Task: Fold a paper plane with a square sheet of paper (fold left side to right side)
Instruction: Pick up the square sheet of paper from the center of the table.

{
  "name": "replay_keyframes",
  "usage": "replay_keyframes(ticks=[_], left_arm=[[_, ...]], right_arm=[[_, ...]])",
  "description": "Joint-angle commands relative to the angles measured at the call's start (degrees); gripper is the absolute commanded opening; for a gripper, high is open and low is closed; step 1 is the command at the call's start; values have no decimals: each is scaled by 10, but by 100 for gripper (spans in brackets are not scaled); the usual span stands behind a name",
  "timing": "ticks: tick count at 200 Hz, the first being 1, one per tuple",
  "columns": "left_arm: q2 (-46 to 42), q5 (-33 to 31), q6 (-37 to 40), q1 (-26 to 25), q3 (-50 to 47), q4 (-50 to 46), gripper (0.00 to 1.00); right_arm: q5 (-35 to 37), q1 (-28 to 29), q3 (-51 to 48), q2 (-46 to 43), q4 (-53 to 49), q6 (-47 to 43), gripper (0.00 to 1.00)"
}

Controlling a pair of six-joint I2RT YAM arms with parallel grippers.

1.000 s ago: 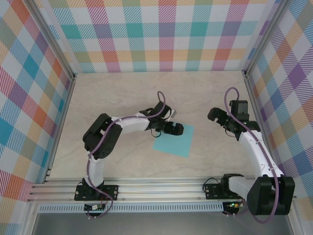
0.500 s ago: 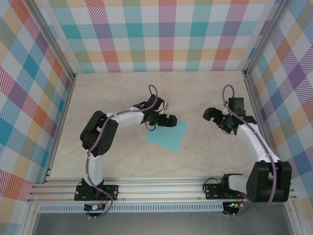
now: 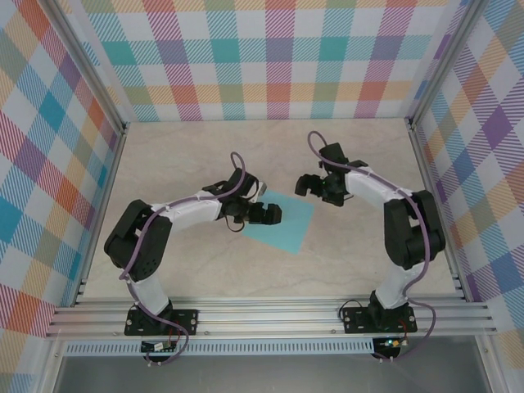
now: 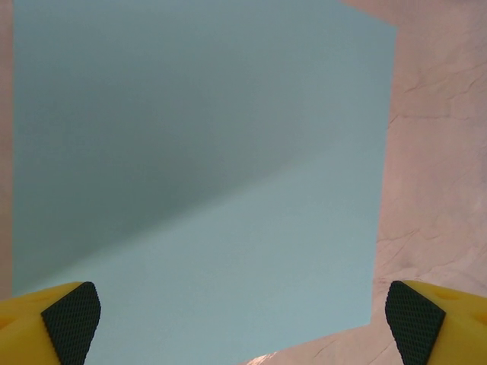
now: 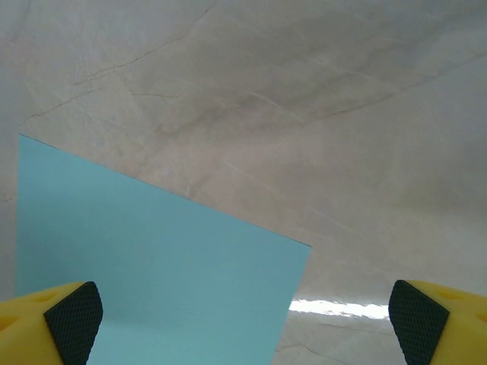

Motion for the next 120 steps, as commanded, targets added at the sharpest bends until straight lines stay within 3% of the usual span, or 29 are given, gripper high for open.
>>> replay_keyframes(ticks=[1,120], left_arm=[[15,23,-23,2,-7,14,98],[43,3,-23,-3,-17,9,98]], right_arm=[[26,16,34,28,-38,12,100],[-22,83,37,94,-47,10,100]])
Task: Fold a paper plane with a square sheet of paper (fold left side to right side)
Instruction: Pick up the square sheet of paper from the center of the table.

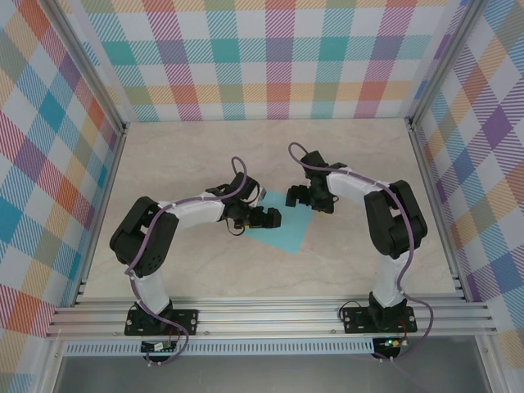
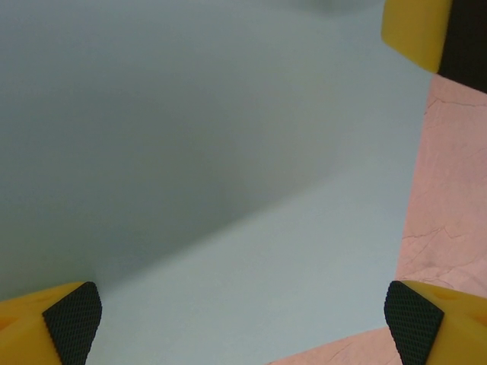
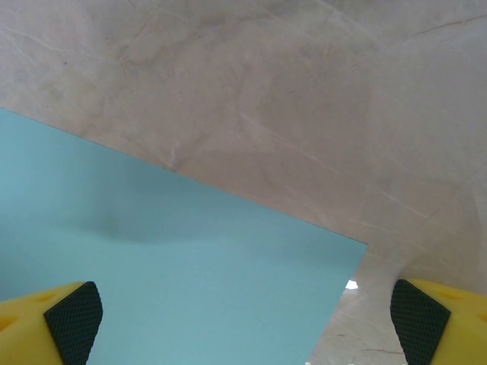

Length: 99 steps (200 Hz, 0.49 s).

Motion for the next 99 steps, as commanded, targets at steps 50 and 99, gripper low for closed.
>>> replay_keyframes(ticks=[50,99], left_arm=[[28,-2,-13,-3,-14,13,97],[13,0,-10,-3,-19,20,97]], right_arm=[[-80,49,46,38,-28,-7,97],[-92,53,46,32,-28,-14,87]])
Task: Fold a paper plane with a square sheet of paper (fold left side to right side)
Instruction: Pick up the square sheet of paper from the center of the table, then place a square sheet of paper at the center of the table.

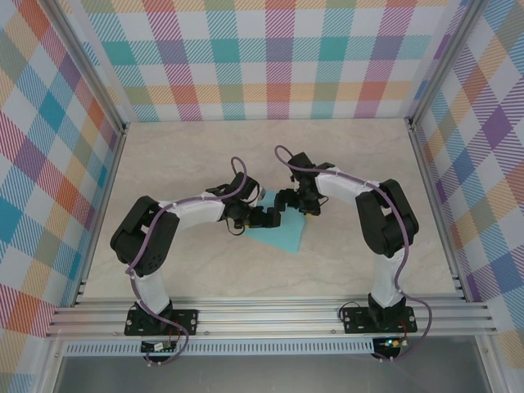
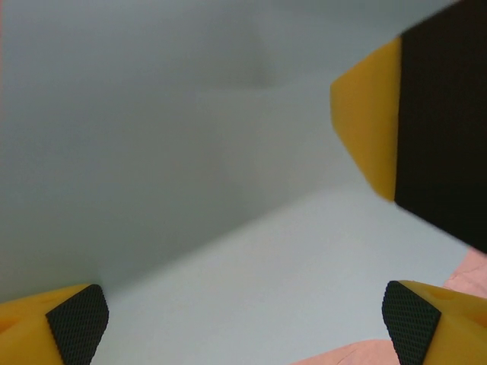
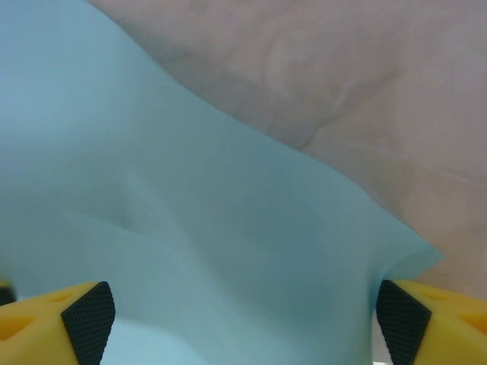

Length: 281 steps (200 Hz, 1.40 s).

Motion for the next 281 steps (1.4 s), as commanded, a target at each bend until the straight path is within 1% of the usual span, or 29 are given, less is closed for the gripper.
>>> replay_keyframes(ticks=[1,6,38,68,79,123,141,164,185,223,254,281], left_arm=[[10,2,-6,-3,-19,17,97],[7,2,-6,-3,-20,17,97],[-24,-2,-2,-1,-24,16,97],[-72,-4,-4,13,-37,19,98],[-94,-5,-3,21,-43,18,98],[-187,9,-1,77,-64,10,100],[-224,23,0,102,-73,13,100],[-264,60,5,130,-77,23,100],[-292,99,16,143,-70,37,100],[-306,178,30,146,-36,67,100],[-304,231,14,146,-25,116,100],[-310,274,-3,146,-29,171,100]], right_arm=[[-40,7,9,8,-4,-5,88],[-38,7,8,6,-3,-6,86],[-35,7,1,-10,5,-17,60],[-42,4,-9,-36,25,-28,45],[-56,0,-17,-49,40,-32,41],[-174,-43,-78,-116,134,-40,19],[-212,-60,-92,-145,153,-55,15],[-277,-83,-108,-194,180,-86,15],[-345,-100,-110,-241,188,-117,15],[-462,-107,-68,-296,147,-164,15],[-548,-106,-40,-319,153,-149,15],[-600,-105,-15,-335,153,-141,15]])
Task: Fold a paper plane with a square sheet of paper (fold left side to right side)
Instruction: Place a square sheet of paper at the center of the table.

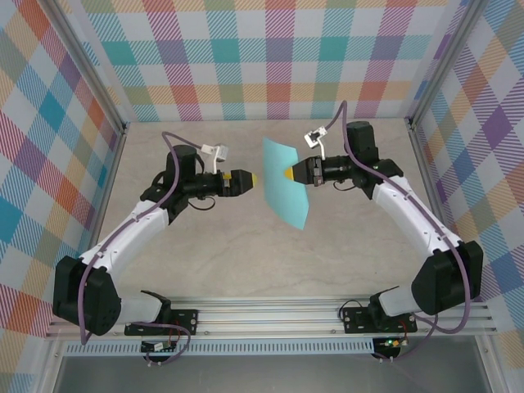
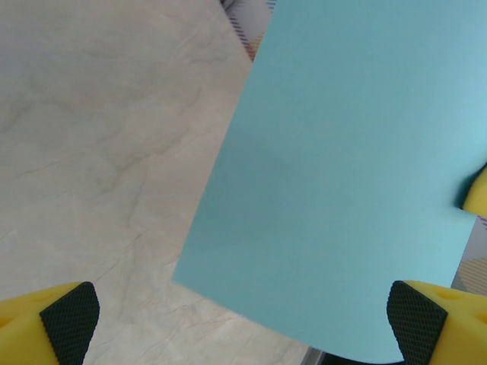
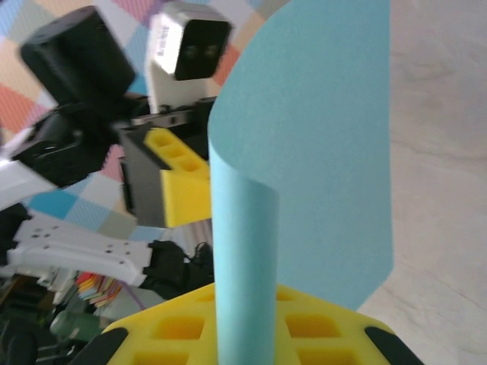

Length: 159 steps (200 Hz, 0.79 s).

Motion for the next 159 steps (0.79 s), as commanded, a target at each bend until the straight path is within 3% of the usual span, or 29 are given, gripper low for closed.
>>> replay_keyframes(ticks=[1,56,91,107,132,159], left_arm=[[-17,69,-17,3,13,71,100],[-21,125,-54,-7,17,156,100],[-26,152,-64,-27,24,189,88],[-33,154,-63,-33,23,192,74],[-44,152,-57,-36,21,182,40],[-51,135,-32,-37,20,135,17]], right_arm=[[-97,2,31,-21,-2,-9,15],[-138,9,60,-50,-3,-2,14],[-118,11,63,-59,-2,0,15],[-110,11,63,-58,-8,-7,15],[-90,10,68,-56,-31,-22,16],[-58,6,74,-57,-56,-42,20]])
